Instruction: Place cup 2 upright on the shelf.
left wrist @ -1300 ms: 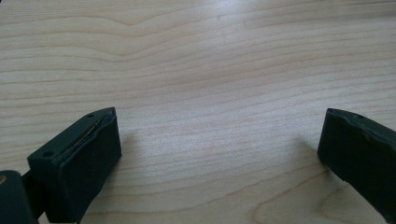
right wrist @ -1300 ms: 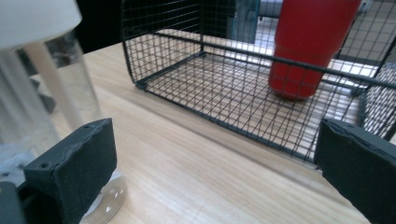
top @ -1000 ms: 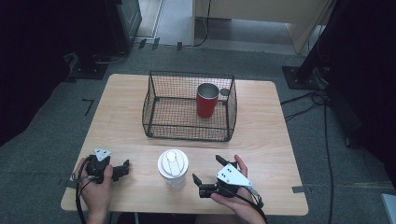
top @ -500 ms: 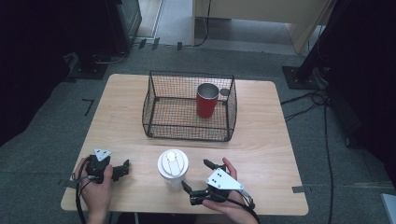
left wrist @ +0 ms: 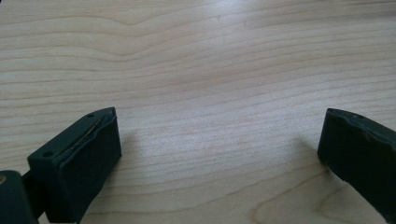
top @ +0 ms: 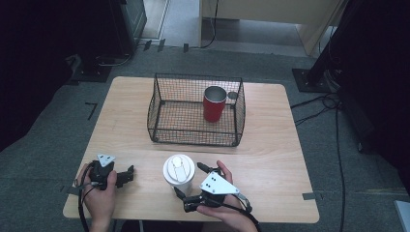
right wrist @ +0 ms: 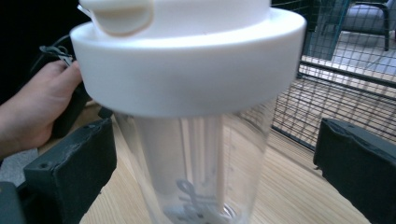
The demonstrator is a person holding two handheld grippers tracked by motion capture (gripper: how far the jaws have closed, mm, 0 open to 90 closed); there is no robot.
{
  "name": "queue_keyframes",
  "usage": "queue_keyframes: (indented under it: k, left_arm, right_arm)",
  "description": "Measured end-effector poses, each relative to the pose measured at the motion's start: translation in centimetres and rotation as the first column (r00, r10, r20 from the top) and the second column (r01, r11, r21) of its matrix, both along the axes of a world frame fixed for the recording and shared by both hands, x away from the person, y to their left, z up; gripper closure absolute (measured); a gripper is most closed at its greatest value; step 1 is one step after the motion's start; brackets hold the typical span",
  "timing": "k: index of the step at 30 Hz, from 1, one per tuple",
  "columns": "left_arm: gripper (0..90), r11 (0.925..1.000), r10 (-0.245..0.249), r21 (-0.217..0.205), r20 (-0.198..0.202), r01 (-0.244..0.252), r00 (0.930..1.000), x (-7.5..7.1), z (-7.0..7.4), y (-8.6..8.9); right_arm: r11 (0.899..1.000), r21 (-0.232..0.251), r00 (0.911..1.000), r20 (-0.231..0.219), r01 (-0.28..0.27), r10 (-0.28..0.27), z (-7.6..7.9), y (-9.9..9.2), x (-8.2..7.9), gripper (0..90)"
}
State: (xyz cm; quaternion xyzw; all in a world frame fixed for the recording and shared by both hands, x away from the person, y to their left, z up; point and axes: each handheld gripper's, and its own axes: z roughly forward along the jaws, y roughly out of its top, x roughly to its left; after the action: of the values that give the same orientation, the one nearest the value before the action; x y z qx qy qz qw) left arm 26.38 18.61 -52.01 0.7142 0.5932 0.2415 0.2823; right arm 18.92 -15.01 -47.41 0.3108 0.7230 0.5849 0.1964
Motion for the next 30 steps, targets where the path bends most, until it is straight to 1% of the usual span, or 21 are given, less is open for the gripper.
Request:
queue_keyframes:
  k: [4,5,7,10,14,16,19,22,25,27,30]
  left_arm:
    - [0.1,1.0,0.0,0.001,0.0,0.0,1.0,0.0,0.0,0.0]
    - [0.1,1.0,0.0,0.0,0.0,0.0,1.0,0.0,0.0,0.0]
    - [0.1,1.0,0.0,0.0,0.0,0.0,1.0,0.0,0.0,0.0]
    - [0.1,1.0,0.0,0.0,0.0,0.0,1.0,0.0,0.0,0.0]
    - [0.1,1.0,0.0,0.0,0.0,0.0,1.0,0.0,0.0,0.0]
    - [0.1,1.0,0.0,0.0,0.0,0.0,1.0,0.0,0.0,0.0]
    - [0.1,1.0,0.0,0.0,0.0,0.0,1.0,0.0,0.0,0.0]
    - [0.1,1.0,0.0,0.001,-0.001,0.0,1.0,0.0,0.0,0.0]
    - [0.1,1.0,0.0,0.0,0.0,0.0,1.0,0.0,0.0,0.0]
    - [0.1,1.0,0.0,0.0,0.0,0.0,1.0,0.0,0.0,0.0]
    - [0.1,1.0,0.0,0.0,0.0,0.0,1.0,0.0,0.0,0.0]
  right_arm:
    - [1.0,0.01,1.0,-0.005,0.0,0.0,0.1,0.4,0.1,0.0]
    - [1.0,0.011,1.0,-0.008,-0.001,0.001,0.1,0.5,0.2,1.1]
    - [1.0,0.012,1.0,0.008,0.005,-0.005,0.0,0.7,0.3,2.9]
    - [1.0,0.02,1.0,-0.002,0.009,-0.009,0.0,1.1,0.4,5.3]
    - [1.0,0.018,0.9999,-0.004,0.01,-0.01,0.1,1.7,0.5,6.9]
    - [1.0,0.021,0.9999,-0.003,0.013,-0.013,0.4,2.1,0.6,7.3]
    - [1.0,0.02,0.9999,0.003,0.017,-0.017,0.7,2.4,0.8,7.6]
    - [1.0,0.019,0.9998,-0.001,0.018,-0.018,0.7,2.6,0.9,7.9]
    - [0.999,0.027,0.9997,-0.008,0.023,-0.023,0.7,2.8,0.9,11.1]
    - [0.999,0.023,0.9992,-0.008,0.04,-0.04,0.5,3.0,1.1,14.0]
    - [0.999,0.02,0.9991,-0.011,0.04,-0.04,0.5,3.1,1.1,14.1]
